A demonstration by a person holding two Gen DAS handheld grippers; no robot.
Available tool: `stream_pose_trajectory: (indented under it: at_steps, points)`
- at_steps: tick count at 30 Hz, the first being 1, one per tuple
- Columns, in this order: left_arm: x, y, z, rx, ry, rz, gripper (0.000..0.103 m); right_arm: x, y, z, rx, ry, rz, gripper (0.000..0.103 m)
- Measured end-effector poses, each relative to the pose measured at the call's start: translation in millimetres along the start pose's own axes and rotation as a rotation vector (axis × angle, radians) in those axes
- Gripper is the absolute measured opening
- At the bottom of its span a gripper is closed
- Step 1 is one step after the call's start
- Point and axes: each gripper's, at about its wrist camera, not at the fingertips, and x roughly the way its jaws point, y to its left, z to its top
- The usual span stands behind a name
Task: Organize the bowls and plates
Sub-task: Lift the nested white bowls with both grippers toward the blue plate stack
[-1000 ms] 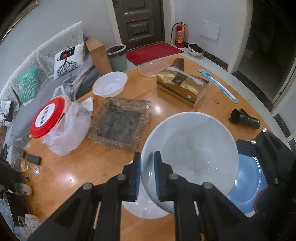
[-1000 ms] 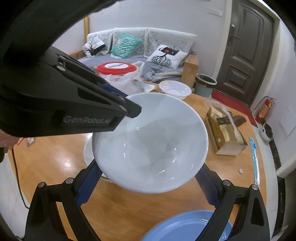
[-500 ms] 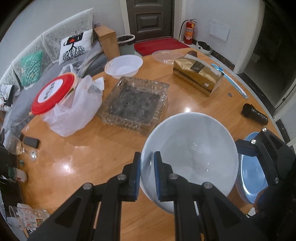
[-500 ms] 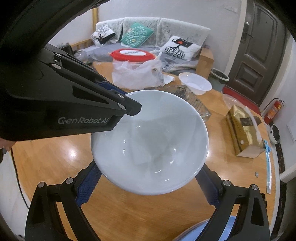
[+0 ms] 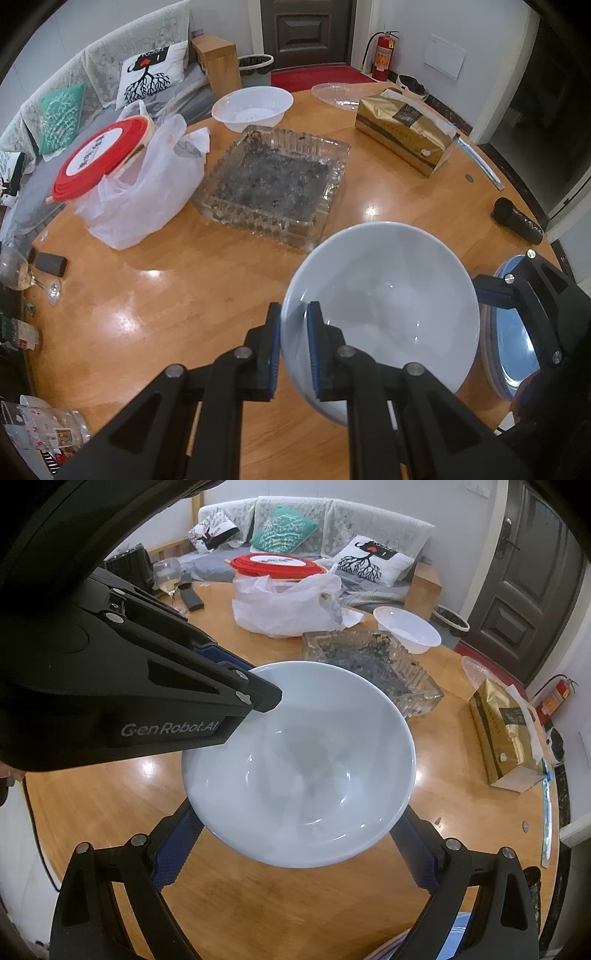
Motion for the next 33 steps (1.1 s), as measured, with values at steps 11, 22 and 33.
stream_pose_trajectory:
  at_steps: [11, 22, 33]
  points:
    - [10.8, 4.6, -3.2, -0.018, 0.012, -0.022, 0.01, 7.5, 0.5, 0.9, -0.015, 0.021, -0.01, 0.094]
    - [12.4, -1.0, -3.3, -0.002, 0.012, 0.0, 0.01, 7.4, -3.1, -3.2, 0.006, 0.027, -0.003, 0.096]
    - [23.4, 5.8, -7.3, -0.037, 0.037, -0.025, 0.015, 14.4, -2.9, -22.7, 0.067, 0.025, 0.009, 0.095]
